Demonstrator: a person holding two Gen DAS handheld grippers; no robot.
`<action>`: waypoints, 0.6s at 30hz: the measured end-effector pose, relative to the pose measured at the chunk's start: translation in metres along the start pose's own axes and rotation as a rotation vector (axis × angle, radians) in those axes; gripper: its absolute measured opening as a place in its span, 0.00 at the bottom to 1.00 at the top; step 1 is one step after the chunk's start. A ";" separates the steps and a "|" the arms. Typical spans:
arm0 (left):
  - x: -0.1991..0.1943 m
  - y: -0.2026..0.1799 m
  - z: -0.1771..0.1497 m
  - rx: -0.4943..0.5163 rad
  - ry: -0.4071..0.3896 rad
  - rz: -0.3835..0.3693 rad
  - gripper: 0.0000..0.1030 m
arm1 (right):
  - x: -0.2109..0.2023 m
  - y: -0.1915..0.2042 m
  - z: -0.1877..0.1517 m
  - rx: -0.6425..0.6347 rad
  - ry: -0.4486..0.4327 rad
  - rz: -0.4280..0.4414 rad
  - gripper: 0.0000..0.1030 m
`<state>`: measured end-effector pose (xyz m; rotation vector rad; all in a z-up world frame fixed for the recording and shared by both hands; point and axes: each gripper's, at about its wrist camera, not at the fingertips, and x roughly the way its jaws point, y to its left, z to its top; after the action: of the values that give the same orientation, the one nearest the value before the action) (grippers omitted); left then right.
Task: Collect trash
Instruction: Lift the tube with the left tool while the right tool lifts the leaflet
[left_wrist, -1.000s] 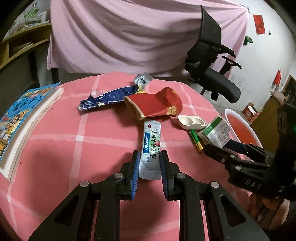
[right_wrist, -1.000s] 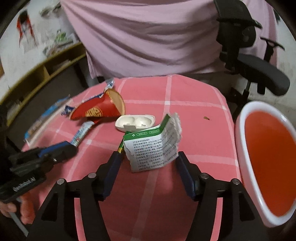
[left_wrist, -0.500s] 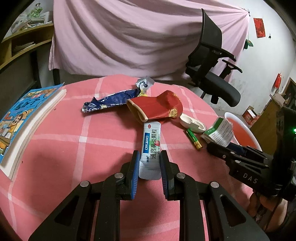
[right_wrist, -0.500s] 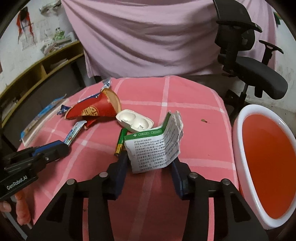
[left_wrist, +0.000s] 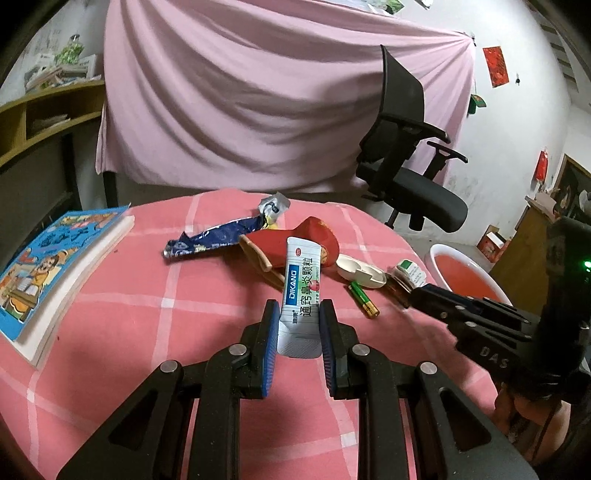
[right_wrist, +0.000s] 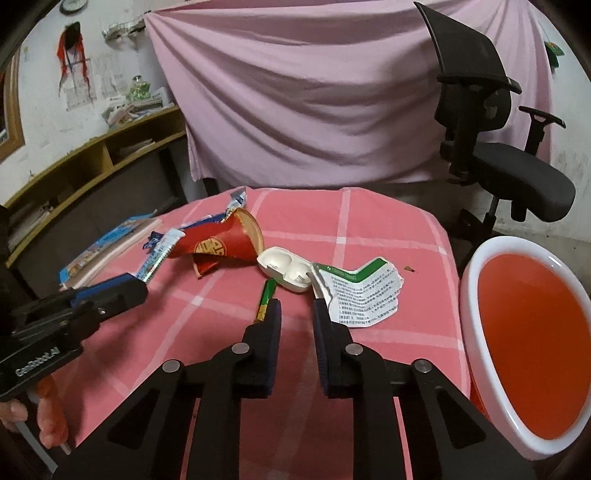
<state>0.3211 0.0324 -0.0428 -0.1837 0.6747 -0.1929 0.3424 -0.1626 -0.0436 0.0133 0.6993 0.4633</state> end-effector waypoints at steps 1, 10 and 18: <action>0.001 0.001 0.000 -0.009 0.008 -0.003 0.17 | -0.003 -0.002 0.000 0.009 -0.013 -0.004 0.16; 0.009 0.005 0.008 -0.050 0.056 -0.010 0.17 | 0.006 -0.021 0.013 0.041 0.010 -0.094 0.64; 0.012 0.009 0.010 -0.066 0.077 -0.018 0.17 | 0.046 -0.039 0.020 0.077 0.148 -0.024 0.67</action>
<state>0.3379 0.0388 -0.0447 -0.2468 0.7563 -0.1957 0.4012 -0.1754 -0.0633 0.0433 0.8616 0.4166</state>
